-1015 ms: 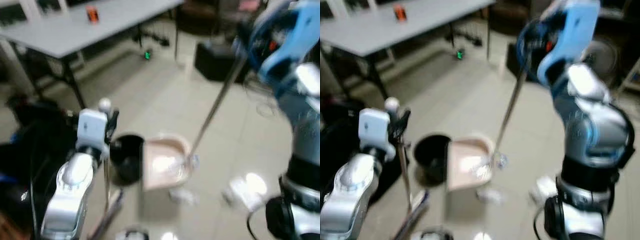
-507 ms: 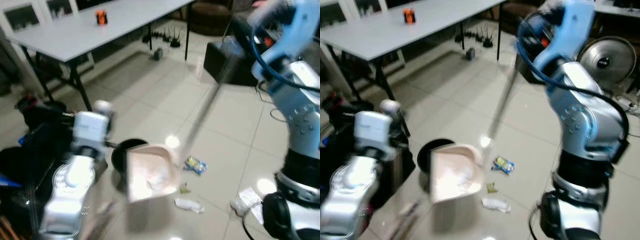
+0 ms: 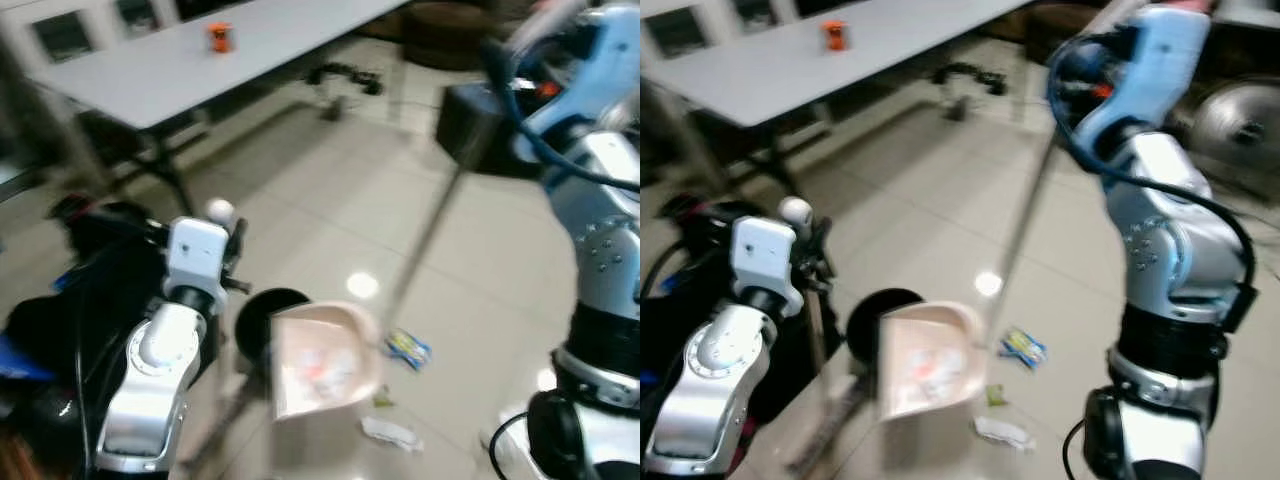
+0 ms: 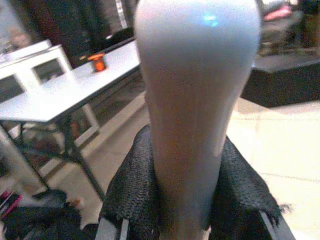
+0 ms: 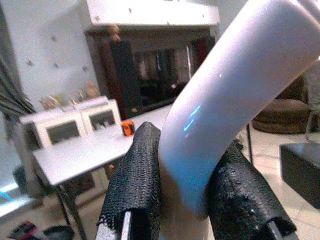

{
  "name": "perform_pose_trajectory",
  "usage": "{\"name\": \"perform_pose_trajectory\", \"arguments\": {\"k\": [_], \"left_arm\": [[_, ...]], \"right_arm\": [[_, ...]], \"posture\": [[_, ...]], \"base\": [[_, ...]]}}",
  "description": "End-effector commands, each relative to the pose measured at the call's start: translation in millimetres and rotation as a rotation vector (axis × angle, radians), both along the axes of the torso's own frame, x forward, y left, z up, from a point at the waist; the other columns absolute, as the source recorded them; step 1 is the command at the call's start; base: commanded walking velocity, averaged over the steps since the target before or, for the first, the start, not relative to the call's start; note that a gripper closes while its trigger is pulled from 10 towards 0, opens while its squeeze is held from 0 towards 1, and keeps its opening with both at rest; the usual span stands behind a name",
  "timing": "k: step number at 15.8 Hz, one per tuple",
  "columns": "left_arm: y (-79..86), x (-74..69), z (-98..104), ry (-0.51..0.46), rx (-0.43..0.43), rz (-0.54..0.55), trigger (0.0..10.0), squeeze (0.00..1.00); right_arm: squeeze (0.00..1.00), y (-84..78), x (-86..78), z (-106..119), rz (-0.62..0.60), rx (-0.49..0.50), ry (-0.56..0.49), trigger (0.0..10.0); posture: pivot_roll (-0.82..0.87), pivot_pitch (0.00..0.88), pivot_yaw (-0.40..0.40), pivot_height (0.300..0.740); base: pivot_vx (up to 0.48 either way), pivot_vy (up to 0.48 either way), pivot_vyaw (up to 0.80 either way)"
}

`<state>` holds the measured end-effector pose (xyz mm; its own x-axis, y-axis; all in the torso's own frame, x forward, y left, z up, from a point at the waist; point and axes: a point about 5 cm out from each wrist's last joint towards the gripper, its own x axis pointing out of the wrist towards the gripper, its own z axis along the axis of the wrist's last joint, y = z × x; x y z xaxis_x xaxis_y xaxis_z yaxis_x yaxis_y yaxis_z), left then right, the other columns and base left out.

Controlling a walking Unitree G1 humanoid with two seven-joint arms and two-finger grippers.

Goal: Sweep floor

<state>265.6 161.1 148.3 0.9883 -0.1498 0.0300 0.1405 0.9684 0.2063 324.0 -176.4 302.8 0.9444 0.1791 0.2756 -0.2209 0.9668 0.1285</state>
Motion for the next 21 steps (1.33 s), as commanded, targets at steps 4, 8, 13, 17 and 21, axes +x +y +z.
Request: {"name": "perform_pose_trajectory", "arguments": {"k": [4,8,13,17,21], "left_arm": [[11.7,-2.8,3.6,-0.026,0.031,0.045,10.0,0.00],[12.0,-3.2,3.7,-0.026,0.033,0.047,10.0,0.00],[11.6,-3.3,3.1,-0.024,0.036,0.052,10.0,0.00],[9.6,-3.8,-0.9,-0.004,0.029,0.045,10.0,0.00],[9.4,-3.7,-0.7,-0.012,0.030,0.043,10.0,0.00]], "right_arm": [[0.00,14.0,-0.8,9.7,0.062,0.065,-0.068,10.0],[0.00,13.1,0.1,9.6,0.067,0.092,-0.072,10.0],[0.00,11.1,1.1,8.5,0.058,0.104,-0.076,10.0],[0.00,9.7,2.3,7.2,0.034,0.078,-0.093,10.0],[0.00,16.6,4.6,3.3,0.020,0.013,-0.136,10.0]], "posture": [[0.05,0.007,0.029,0.740],[0.05,0.006,0.031,0.740],[0.05,0.003,0.033,0.740],[0.05,0.000,0.034,0.740],[0.05,0.000,0.033,0.740]], "base": [[0.388,0.000,0.40],[0.389,0.000,0.00],[0.383,0.000,0.00],[0.000,0.000,0.00],[0.000,0.000,0.00]]}}
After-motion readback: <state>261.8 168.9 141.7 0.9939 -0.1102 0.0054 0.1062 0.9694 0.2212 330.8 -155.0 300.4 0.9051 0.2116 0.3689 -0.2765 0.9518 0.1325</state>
